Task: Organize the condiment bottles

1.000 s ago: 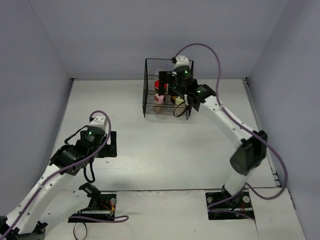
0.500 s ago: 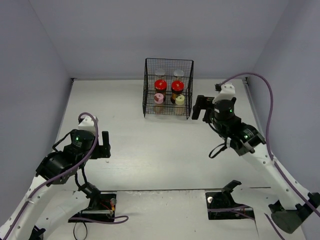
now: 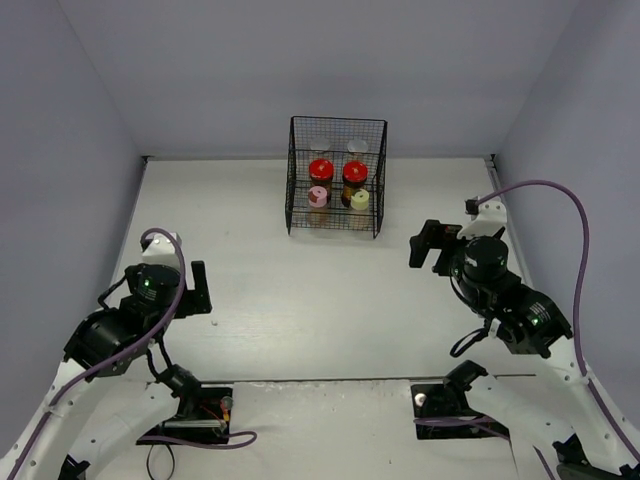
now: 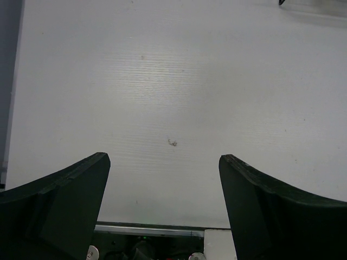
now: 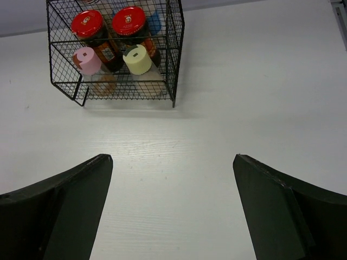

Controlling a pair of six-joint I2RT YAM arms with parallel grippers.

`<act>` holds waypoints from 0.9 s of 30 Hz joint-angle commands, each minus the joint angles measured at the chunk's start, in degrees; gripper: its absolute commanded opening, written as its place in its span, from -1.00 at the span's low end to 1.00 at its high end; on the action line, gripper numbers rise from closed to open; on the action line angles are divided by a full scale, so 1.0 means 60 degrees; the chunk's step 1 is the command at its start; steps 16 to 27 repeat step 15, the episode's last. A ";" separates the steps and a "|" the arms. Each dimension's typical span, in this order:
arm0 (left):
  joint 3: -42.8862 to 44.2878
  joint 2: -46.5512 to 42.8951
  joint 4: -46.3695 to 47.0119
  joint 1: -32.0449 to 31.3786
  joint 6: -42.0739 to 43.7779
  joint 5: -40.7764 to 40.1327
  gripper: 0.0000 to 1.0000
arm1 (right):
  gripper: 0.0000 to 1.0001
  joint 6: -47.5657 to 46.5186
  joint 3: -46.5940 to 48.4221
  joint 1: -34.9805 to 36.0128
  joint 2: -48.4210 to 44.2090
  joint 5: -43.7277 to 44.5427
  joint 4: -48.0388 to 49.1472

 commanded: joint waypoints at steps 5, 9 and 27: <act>0.0328 0.0356 -0.0006 -0.0045 -0.1014 -0.0673 0.66 | 1.00 -0.0722 -0.0250 0.0054 -0.0415 -0.0031 0.0756; 0.0210 0.0531 0.0096 -0.0031 -0.1059 -0.0630 0.66 | 1.00 -0.0826 -0.0206 0.0054 -0.0371 -0.0236 0.0756; 0.0240 0.0678 0.0257 -0.0031 -0.1118 -0.0586 0.66 | 1.00 -0.0841 -0.0279 0.0054 -0.0488 -0.0295 0.0785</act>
